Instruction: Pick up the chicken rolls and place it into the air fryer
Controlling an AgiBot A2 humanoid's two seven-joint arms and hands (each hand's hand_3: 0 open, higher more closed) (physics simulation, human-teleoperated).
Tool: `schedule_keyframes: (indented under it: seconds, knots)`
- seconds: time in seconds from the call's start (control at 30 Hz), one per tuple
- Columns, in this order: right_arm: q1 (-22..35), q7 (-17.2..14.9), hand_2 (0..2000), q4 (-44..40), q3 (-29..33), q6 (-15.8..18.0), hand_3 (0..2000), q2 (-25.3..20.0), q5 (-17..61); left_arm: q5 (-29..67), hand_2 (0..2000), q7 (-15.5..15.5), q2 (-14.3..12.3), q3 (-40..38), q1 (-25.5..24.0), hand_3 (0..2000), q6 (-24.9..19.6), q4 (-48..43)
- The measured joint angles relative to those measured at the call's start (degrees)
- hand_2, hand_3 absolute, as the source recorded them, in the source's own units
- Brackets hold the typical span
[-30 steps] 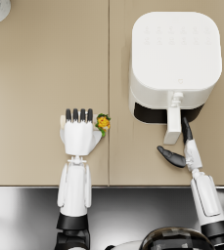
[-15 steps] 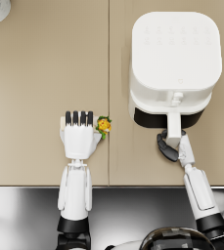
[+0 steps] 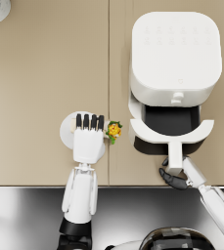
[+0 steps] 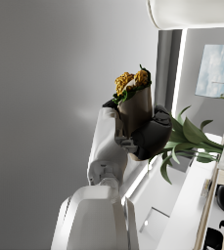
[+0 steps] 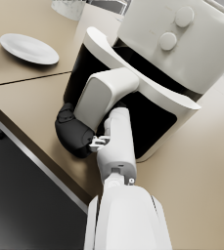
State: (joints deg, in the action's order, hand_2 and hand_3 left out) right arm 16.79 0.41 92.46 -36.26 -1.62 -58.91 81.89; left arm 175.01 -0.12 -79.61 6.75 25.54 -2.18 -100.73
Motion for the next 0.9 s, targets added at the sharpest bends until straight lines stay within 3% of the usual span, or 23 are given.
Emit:
schedule_keyframes:
  seconds: [0.07,0.27,0.5,0.53,0.73,0.77,0.8,0.83,0.9]
  knots:
    - [1.2,0.6,2000,3.2,-4.6,-0.6,2000,5.6,-0.1,0.0,2000,0.0,-0.4,0.9,0.7,2000,0.0,-0.2]
    - [-0.2,1.2,2000,10.2,-9.5,2.0,2000,13.7,-0.2,-11.8,2000,0.0,-2.1,4.5,3.6,2000,-0.2,-1.2]
    - [-1.6,0.7,2000,13.6,-10.8,0.9,2000,16.5,-0.2,-15.9,2000,0.1,-7.3,11.1,8.4,2000,-0.3,-0.1]
    - [-1.8,0.6,2000,13.8,-10.8,0.8,2000,16.6,-0.2,-16.1,2000,0.1,-4.1,16.9,11.8,2000,-0.6,0.5]
    - [-2.5,0.5,2000,14.4,-10.7,0.6,2000,16.9,-0.2,-16.3,2000,-0.1,-7.8,22.3,16.0,2000,-0.6,6.7]
    - [-2.6,0.5,2000,14.5,-10.6,0.7,2000,16.9,-0.2,-16.4,2000,0.0,-5.1,28.3,19.9,2000,-0.8,7.8]
    - [-2.8,0.6,2000,14.6,-10.6,0.8,2000,16.9,-0.2,-16.3,639,-0.1,-5.1,28.5,20.5,1673,-0.8,9.1]
    - [-2.9,0.8,2000,14.6,-10.6,0.9,2000,17.0,-0.2,-16.3,0,0.0,-5.7,28.9,20.9,1347,-0.1,10.1]
    - [-3.1,1.0,2000,14.8,-10.7,0.9,2000,17.2,-0.2,-16.3,0,0.0,-6.0,28.9,20.7,693,0.4,11.3]
